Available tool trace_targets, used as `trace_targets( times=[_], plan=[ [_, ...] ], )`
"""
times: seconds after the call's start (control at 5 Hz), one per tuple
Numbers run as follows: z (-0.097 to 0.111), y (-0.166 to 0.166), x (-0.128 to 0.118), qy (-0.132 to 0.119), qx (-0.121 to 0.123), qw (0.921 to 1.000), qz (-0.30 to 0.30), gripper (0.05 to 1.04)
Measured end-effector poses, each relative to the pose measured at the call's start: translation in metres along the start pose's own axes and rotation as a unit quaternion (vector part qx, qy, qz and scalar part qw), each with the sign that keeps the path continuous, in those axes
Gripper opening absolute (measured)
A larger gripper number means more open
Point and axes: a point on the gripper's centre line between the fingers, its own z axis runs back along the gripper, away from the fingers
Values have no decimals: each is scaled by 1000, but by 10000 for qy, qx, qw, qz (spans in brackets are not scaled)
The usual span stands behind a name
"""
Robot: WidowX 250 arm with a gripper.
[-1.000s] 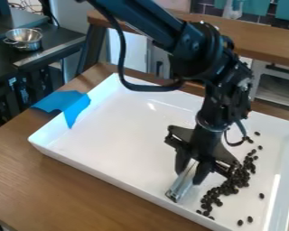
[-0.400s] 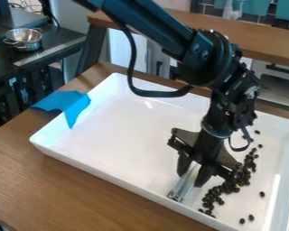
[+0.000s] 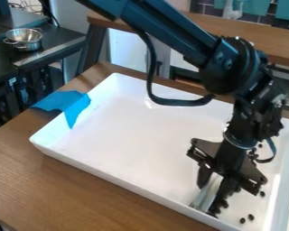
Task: Sweep into pile
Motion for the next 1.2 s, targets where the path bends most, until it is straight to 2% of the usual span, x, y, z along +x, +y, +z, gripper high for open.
trace_targets(
  times=[0.2,0.6,0.8,1.0,1.2],
  plan=[
    [2,-6,-3,52,-33,10000,-24,362],
    [8,-13,1,-5,-90,9999,-115,362],
    [14,17,19,-197,-6,9996,217,362],
    [28,52,45,-441,-51,9977,518,362],
    [41,72,64,-612,-84,9958,673,362]
  ],
)
